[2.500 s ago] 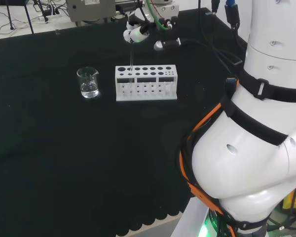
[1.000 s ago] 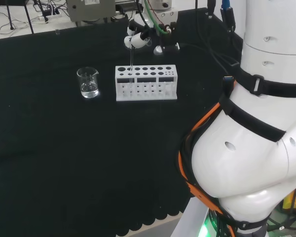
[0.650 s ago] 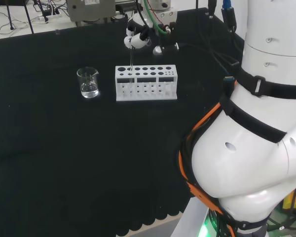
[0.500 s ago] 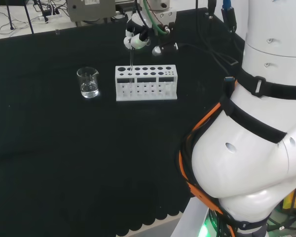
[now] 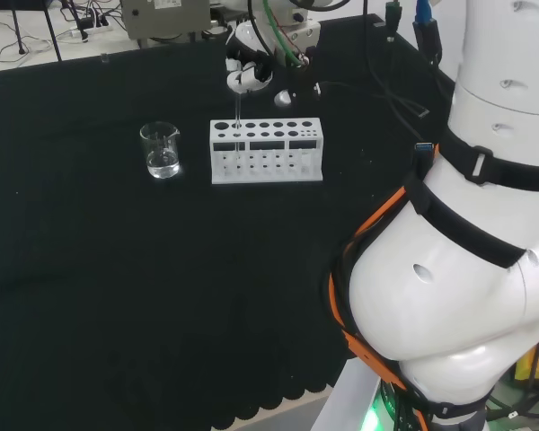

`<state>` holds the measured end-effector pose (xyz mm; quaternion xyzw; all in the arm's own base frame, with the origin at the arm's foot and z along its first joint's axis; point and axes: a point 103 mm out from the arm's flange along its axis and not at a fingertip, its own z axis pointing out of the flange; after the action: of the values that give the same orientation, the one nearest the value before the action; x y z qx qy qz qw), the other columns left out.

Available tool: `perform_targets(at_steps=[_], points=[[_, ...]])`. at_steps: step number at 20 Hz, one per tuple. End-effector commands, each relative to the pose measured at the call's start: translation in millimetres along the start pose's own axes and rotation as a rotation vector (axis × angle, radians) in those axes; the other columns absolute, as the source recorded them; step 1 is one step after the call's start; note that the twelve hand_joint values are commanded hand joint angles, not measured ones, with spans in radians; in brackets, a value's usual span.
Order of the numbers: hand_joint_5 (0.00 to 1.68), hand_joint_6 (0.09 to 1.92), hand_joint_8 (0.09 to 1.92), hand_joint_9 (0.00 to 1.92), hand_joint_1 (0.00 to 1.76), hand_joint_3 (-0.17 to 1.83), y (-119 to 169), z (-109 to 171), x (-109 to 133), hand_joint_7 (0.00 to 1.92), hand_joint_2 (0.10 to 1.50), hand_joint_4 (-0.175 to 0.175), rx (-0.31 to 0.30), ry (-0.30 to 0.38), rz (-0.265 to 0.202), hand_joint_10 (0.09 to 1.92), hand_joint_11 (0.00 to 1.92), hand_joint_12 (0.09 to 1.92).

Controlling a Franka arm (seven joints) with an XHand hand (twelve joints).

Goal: Take the glass rod from the white test tube rack.

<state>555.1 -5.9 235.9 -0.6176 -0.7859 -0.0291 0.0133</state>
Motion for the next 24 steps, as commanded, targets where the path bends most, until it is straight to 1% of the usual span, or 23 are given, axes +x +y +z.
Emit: perform_targets(at_steps=[1,2,3,4,6,7,10,14,17,22,24], points=[[0.99,1.16,1.29,1.57,1.16,0.71,-0.7,-18.8,9.8,1.37,0.77,-0.175,-0.176,0.016,-0.07,1.04,1.38,1.03],[1.03,1.11,1.25,1.59,1.17,0.76,-2.2,-28.0,13.6,1.41,0.73,-0.175,-0.209,0.014,-0.084,1.01,1.4,1.03],[1.07,1.07,1.21,1.62,1.18,0.8,-2.9,-33.7,15.9,1.45,0.68,-0.175,-0.224,0.011,-0.09,0.97,1.42,1.03],[1.11,1.03,1.18,1.64,1.19,0.83,-3.3,-38.9,18.2,1.47,0.65,-0.175,-0.229,0.005,-0.09,0.94,1.44,1.03],[1.15,0.98,1.14,1.68,1.2,0.86,-4.9,-50.4,23.1,1.5,0.61,-0.175,-0.214,-0.007,-0.091,0.88,1.44,1.04],[1.16,0.95,1.12,1.69,1.2,0.87,-6.5,-56.4,25.4,1.51,0.6,-0.175,-0.221,-0.022,-0.089,0.86,1.44,1.04],[1.19,0.92,1.1,1.72,1.2,0.89,-8.8,-71.5,30.2,1.53,0.58,-0.175,-0.222,-0.039,-0.092,0.82,1.45,1.07],[1.21,0.89,1.08,1.75,1.21,0.92,-13.2,-104.7,40.4,1.54,0.55,-0.175,-0.186,-0.065,-0.088,0.79,1.45,1.09],[1.23,0.88,1.07,1.76,1.21,0.93,-22.9,-120.0,43.8,1.55,0.54,-0.175,-0.192,-0.086,-0.093,0.78,1.45,1.1],[1.24,0.86,1.07,1.77,1.21,0.94,-38.5,-132.7,52.3,1.56,0.52,-0.175,-0.211,-0.096,-0.105,0.77,1.45,1.11],[1.25,0.85,1.07,1.77,1.22,0.95,-44.4,-135.6,59.5,1.56,0.52,-0.175,-0.22,-0.095,-0.121,0.77,1.45,1.11]])
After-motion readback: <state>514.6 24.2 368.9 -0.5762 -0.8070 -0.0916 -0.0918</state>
